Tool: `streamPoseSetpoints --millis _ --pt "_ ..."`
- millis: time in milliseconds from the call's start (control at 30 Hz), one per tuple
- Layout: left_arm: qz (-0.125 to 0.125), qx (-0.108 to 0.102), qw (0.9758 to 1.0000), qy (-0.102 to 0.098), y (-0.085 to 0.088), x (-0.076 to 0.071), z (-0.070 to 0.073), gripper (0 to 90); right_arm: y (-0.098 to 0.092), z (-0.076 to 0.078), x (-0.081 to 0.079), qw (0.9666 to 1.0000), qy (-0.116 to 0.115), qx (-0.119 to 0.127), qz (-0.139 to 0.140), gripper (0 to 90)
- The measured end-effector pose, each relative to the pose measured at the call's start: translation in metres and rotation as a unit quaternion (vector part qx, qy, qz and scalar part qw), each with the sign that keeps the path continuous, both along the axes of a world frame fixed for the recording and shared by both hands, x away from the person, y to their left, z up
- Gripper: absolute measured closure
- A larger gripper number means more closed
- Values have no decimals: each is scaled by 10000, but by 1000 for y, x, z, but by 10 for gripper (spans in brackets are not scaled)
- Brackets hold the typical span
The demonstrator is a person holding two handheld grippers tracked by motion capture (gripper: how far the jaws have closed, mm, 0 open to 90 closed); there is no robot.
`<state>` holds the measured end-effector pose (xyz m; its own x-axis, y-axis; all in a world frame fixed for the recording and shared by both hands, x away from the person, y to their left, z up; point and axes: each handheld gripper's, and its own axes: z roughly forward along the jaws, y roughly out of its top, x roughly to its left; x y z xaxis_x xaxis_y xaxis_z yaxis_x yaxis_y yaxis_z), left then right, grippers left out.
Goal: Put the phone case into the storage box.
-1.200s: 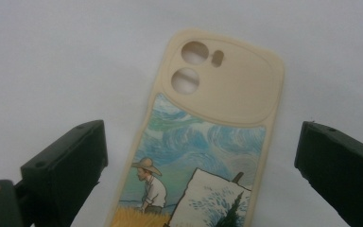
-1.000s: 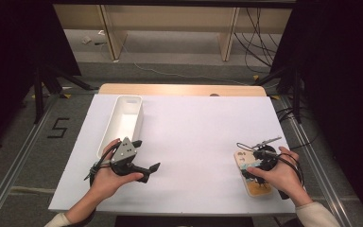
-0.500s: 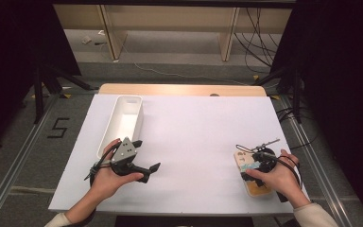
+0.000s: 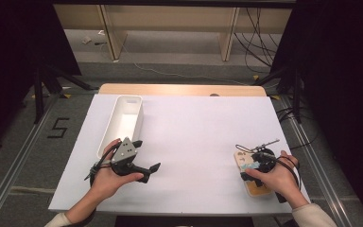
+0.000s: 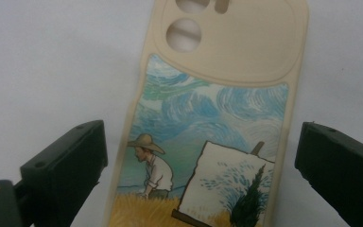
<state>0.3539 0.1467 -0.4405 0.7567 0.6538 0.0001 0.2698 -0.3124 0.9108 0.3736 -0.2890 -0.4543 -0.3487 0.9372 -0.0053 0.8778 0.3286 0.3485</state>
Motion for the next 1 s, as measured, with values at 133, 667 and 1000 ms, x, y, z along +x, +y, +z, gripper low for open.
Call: streamPoseSetpoints --millis 133,667,1000 --pt "1 2 10000 -2 0 0 0 0 0 -1 0 10000 50 13 1 44" --pt "-5 12 10000 -7 0 0 0 0 4 -7 1 9998 106 -178 31 47" --pt "-16 15 10000 -3 0 0 0 0 6 -10 3 9993 126 -356 43 45"
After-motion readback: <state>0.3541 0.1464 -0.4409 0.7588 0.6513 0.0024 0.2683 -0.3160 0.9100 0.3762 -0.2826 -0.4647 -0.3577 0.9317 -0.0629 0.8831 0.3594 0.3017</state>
